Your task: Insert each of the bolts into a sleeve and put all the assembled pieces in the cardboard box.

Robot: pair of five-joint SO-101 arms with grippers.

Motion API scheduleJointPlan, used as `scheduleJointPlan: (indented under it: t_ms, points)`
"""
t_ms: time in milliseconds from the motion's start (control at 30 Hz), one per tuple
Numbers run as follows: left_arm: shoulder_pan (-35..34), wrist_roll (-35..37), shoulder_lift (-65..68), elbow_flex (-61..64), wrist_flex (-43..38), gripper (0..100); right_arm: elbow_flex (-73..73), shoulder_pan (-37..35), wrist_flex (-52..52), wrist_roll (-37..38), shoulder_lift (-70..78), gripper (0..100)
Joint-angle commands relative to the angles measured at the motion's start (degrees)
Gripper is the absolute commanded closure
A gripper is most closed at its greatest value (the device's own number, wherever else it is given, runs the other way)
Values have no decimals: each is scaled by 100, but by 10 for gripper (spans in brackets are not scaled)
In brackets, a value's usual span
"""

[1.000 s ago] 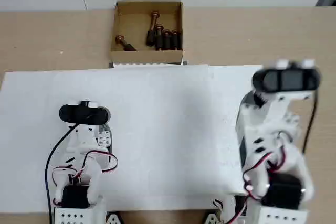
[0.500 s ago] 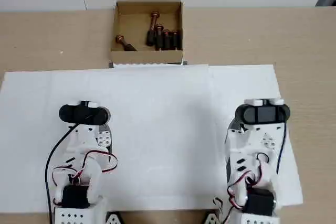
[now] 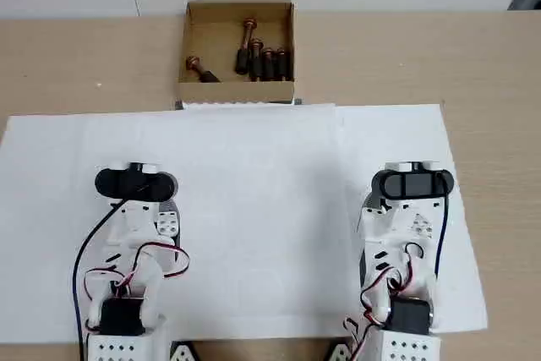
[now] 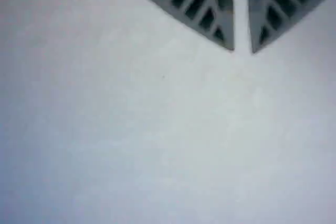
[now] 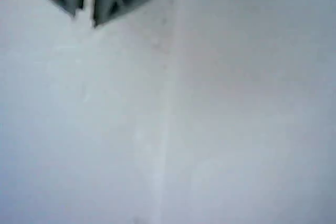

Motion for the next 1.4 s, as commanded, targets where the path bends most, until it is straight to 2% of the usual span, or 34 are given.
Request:
scheduleJointPlan:
  t_ms: [0, 233, 1367]
  points:
    - [-26, 18, -53, -31, -9, 995, 88, 13, -145, -9, -84, 995]
    - [-26, 18, -53, -31, -9, 995, 70, 48, 734, -26, -101, 995]
    - [-26, 18, -53, -31, -9, 995, 70, 48, 734, -18, -101, 995]
